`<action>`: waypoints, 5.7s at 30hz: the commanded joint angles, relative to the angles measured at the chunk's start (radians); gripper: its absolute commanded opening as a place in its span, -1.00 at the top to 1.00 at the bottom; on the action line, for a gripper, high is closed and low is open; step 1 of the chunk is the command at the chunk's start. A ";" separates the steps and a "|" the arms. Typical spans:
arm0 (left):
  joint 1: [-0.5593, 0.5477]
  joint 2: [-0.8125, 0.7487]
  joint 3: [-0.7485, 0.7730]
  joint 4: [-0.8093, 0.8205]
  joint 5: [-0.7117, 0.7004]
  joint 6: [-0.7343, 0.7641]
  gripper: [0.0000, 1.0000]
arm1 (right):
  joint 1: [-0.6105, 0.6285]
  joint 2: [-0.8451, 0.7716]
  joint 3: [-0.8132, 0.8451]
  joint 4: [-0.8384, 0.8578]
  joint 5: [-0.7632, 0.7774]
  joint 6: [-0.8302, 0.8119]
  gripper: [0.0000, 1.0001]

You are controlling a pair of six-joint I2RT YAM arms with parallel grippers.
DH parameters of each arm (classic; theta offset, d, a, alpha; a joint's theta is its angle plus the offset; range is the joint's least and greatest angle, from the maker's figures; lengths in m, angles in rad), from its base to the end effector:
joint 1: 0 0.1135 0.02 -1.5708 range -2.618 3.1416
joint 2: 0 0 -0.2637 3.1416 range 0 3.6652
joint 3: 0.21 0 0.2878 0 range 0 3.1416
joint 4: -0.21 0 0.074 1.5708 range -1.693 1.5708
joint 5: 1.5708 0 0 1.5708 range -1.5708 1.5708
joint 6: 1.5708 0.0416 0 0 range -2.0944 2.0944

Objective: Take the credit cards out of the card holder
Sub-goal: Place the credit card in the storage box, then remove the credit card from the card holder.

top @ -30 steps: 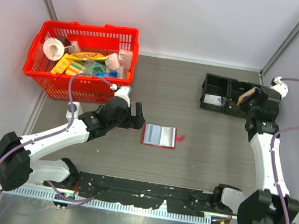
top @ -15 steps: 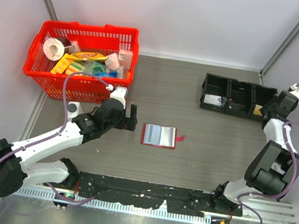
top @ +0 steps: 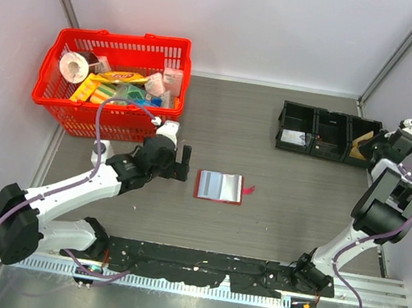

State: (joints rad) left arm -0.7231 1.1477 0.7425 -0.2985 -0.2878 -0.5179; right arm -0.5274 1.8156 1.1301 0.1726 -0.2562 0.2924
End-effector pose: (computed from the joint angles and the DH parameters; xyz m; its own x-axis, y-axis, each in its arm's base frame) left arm 0.2184 -0.1770 0.2244 -0.6553 -0.0548 -0.7534 0.1702 0.9610 -0.2179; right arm 0.3849 -0.2120 0.1815 -0.3207 0.5095 -0.7985 0.4057 0.8356 0.3702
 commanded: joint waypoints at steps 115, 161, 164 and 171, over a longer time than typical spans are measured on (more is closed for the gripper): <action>0.004 0.305 0.158 0.096 0.331 -0.332 -0.49 | 1.265 -0.286 -0.349 -0.234 0.354 0.140 0.55; 0.004 0.524 0.238 0.384 0.516 -0.522 0.08 | 1.193 -0.196 -0.480 -0.136 0.106 0.243 0.80; 0.004 0.512 0.235 0.406 0.526 -0.530 0.12 | 1.192 -0.203 -0.478 -0.134 0.107 0.244 0.79; 0.005 0.532 0.248 0.365 0.507 -0.518 0.19 | 1.192 -0.269 -0.477 -0.156 0.150 0.241 0.60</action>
State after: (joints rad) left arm -0.7219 1.6928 0.9737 0.0067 0.2214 -1.0481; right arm 0.6506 1.5734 0.6720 0.1024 -0.1219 0.5488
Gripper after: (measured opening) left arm 0.421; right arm 0.178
